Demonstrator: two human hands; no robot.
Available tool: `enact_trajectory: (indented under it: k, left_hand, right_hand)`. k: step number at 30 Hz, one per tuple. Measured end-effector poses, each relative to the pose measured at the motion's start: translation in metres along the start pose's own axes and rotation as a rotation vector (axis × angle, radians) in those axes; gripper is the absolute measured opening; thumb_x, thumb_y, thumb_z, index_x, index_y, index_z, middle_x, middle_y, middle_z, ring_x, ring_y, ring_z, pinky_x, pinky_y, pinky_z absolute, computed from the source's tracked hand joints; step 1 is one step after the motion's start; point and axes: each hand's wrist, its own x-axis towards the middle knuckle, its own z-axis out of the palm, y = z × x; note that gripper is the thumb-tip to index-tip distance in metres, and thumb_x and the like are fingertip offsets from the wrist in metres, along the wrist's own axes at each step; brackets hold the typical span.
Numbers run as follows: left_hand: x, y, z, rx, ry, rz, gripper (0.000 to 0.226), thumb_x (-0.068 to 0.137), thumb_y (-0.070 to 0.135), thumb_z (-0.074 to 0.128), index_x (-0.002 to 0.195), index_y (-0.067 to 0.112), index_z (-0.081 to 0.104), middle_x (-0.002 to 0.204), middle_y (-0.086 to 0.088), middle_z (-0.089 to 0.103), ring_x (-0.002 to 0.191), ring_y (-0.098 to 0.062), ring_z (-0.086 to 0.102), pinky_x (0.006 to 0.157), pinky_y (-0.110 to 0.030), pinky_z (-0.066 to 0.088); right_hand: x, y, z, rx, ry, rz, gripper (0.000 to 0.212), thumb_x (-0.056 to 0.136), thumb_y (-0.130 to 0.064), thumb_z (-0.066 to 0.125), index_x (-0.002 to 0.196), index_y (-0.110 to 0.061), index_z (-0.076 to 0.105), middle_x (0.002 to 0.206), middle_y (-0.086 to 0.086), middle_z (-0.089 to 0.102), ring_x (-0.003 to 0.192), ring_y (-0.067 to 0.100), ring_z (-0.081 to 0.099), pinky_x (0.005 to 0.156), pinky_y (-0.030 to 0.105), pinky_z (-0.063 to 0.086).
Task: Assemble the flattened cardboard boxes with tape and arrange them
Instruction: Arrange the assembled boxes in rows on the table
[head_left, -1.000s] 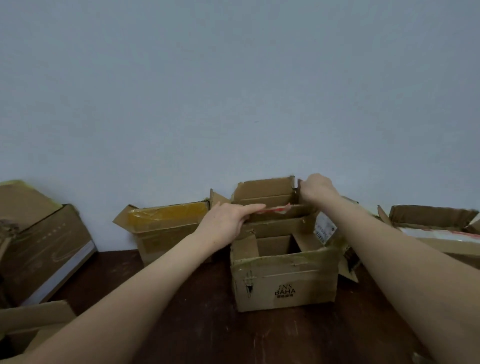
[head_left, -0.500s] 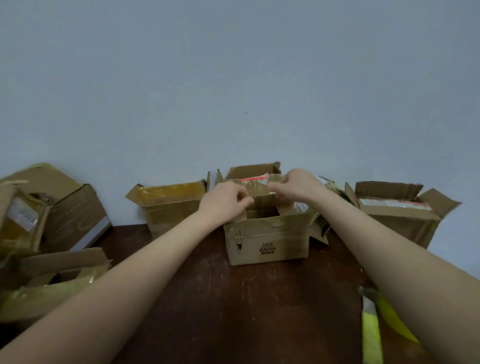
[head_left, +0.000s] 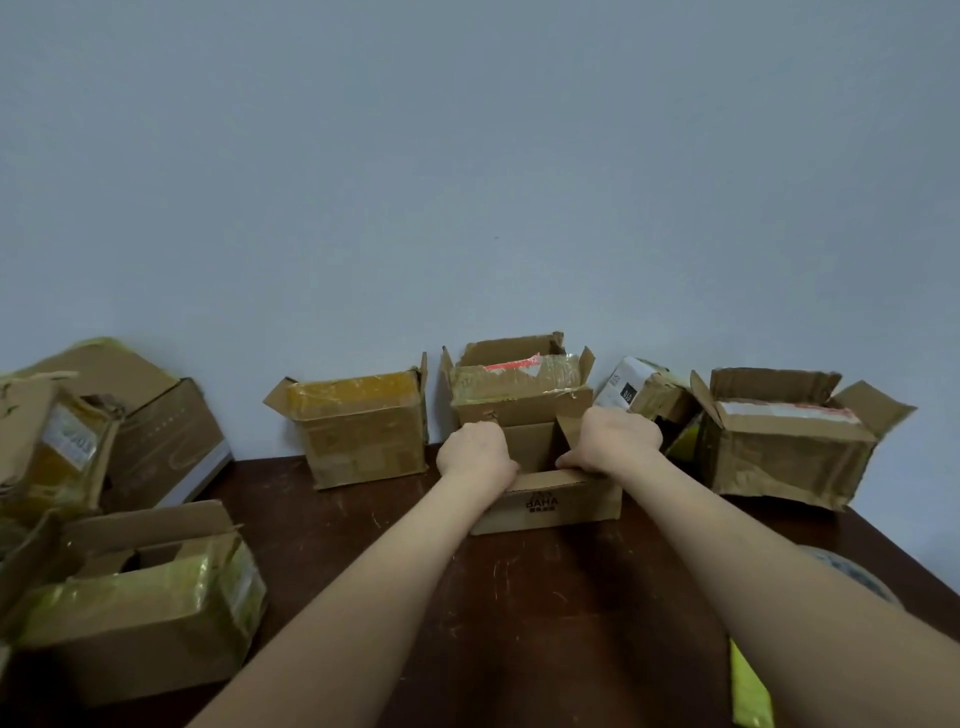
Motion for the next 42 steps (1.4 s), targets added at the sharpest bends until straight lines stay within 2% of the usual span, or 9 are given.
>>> enact_trajectory:
  k: [3,7,16,20,26,30,33,36,42]
  left_hand:
    - [0.000,-0.018,0.002,-0.110,0.110,-0.016,0.018,0.095,0.011,0.049,0.108,0.003,0.059,0.104,-0.013,0.063,0.094,-0.030,0.062,0.068,-0.033,0.050]
    - [0.000,-0.064,0.000,-0.675,0.155,-0.206,0.027,0.097,0.019,0.050,0.115,0.002,0.060,0.104,-0.011,0.065,0.083,-0.026,0.067,0.072,-0.033,0.056]
    - [-0.005,-0.090,0.007,-1.323,0.096,-0.483,0.039,0.101,0.013,0.041,0.140,0.007,0.040,0.122,-0.012,0.053,0.105,-0.025,0.055,0.095,-0.040,0.051]
    - [-0.003,-0.087,0.011,-1.377,0.051,-0.521,0.039,0.103,0.023,0.035,0.136,0.003,0.042,0.106,-0.008,0.055,0.102,-0.023,0.055,0.100,-0.040,0.047]
    - [-0.010,-0.082,0.006,-1.621,0.006,-0.444,0.052,0.102,0.044,0.028,0.136,0.009,0.047,0.129,-0.010,0.059,0.117,-0.024,0.055,0.107,-0.039,0.039]
    - [-0.022,-0.063,-0.005,-1.532,-0.066,-0.417,0.062,0.097,0.059,0.026,0.134,0.015,0.049,0.134,-0.004,0.054,0.128,-0.026,0.045,0.108,-0.040,0.032]
    - [-0.026,-0.049,-0.020,-1.102,0.281,-0.369,0.053,0.100,0.047,0.032,0.141,0.014,0.041,0.143,-0.005,0.045,0.129,-0.025,0.043,0.104,-0.041,0.035]
    - [-0.031,-0.019,-0.043,-0.692,0.609,0.014,0.040,0.097,0.026,0.048,0.136,0.015,0.046,0.136,-0.002,0.049,0.126,-0.018,0.046,0.101,-0.033,0.037]
    - [-0.018,0.096,-0.033,-0.201,0.229,0.467,0.044,0.088,0.032,0.061,0.124,0.010,0.053,0.121,-0.008,0.060,0.115,-0.026,0.055,0.089,-0.037,0.047]
  right_hand:
    - [0.005,0.006,-0.001,0.105,0.053,0.015,0.022,0.095,-0.023,0.047,0.108,-0.010,0.058,0.102,0.007,0.059,0.091,0.027,0.057,0.067,0.032,0.045]
    - [0.014,0.025,-0.003,0.641,-0.032,0.139,0.013,0.093,-0.003,0.045,0.082,-0.003,0.053,0.078,0.012,0.058,0.068,0.027,0.062,0.056,0.032,0.052]
    - [0.010,-0.004,0.024,1.071,0.020,0.256,0.016,0.100,-0.009,0.038,0.092,-0.001,0.050,0.074,0.010,0.048,0.083,0.036,0.070,0.083,0.044,0.057]
    - [0.016,-0.006,0.027,1.160,-0.018,0.230,0.031,0.100,-0.008,0.039,0.125,0.005,0.050,0.116,0.022,0.058,0.105,0.038,0.062,0.084,0.044,0.056]
    - [0.008,-0.013,0.018,1.096,0.034,0.152,0.057,0.103,-0.042,0.024,0.134,0.000,0.045,0.128,0.016,0.050,0.109,0.030,0.051,0.097,0.045,0.047]
    - [-0.002,-0.005,-0.004,0.831,0.234,0.038,0.045,0.105,-0.029,0.025,0.132,-0.004,0.051,0.123,0.015,0.057,0.111,0.031,0.054,0.092,0.038,0.046]
    - [-0.007,0.021,-0.018,0.779,0.379,0.015,0.032,0.098,-0.016,0.040,0.127,-0.019,0.055,0.125,0.005,0.058,0.106,0.024,0.058,0.077,0.032,0.047]
    - [-0.009,0.053,-0.031,0.635,0.490,0.023,0.033,0.095,-0.015,0.048,0.127,-0.022,0.053,0.131,0.005,0.049,0.114,0.024,0.052,0.078,0.033,0.045]
    - [0.006,0.094,-0.041,0.522,0.555,0.131,0.042,0.096,-0.014,0.045,0.138,-0.022,0.044,0.142,0.008,0.040,0.131,0.027,0.036,0.100,0.040,0.039]
